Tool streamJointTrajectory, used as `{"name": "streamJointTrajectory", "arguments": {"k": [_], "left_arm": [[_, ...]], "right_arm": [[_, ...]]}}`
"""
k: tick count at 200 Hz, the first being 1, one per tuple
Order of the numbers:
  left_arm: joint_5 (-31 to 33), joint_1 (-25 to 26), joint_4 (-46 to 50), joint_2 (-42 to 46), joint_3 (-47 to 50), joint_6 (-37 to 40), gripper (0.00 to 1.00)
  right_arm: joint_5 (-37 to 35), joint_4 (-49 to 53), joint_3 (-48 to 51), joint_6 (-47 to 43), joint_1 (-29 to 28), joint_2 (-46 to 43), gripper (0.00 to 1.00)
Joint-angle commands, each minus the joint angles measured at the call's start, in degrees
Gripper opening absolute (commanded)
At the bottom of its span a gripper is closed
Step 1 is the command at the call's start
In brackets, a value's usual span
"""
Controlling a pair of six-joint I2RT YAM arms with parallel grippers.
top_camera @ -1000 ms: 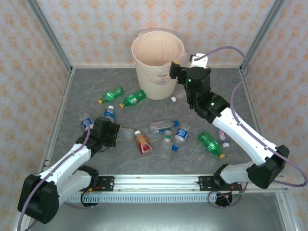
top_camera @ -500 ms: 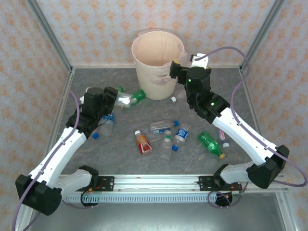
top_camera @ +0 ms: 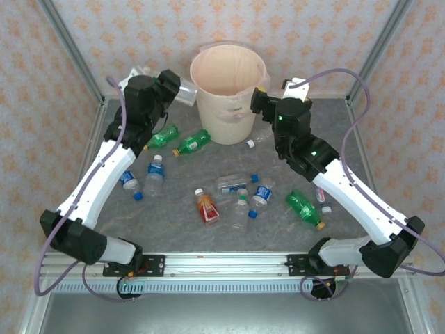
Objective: Put the plastic bottles in the bin
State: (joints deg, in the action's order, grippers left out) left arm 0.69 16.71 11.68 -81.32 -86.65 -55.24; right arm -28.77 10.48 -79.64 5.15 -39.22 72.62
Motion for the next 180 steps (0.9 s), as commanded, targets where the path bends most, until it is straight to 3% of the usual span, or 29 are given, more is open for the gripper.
{"name": "streamJointTrajectory", "arguments": {"k": [1, 48, 88, 142, 180], "left_arm": [[-0.41, -0.19, -6.54, -2.88, -5.91, 6.28, 0.55], [-0.69, 0.97, -5.52, -12.73, -19.33, 15.20, 0.54], [2.93, 4.77, 1.56, -20.63, -32.44, 30.56, 0.54], [13.52, 10.78, 0.66, -23.98, -33.52, 48.80, 0.55], [17.50, 12.23, 1.89, -25.70, -33.67, 53.29, 0.55]], "right_arm": [[-2.06, 2.17, -1.84, 0.85, -0.26, -2.08, 1.00], [-2.94, 3.91, -1.53, 1.30, -0.24, -3.60, 1.00], [-3.47, 3.84, -0.57, 1.36, -0.24, -4.59, 1.00], [-3.66, 3.93, 0.01, 1.44, -0.24, -4.59, 1.00], [-3.75, 3.87, 0.30, 1.38, -0.24, -4.59, 1.00]]}}
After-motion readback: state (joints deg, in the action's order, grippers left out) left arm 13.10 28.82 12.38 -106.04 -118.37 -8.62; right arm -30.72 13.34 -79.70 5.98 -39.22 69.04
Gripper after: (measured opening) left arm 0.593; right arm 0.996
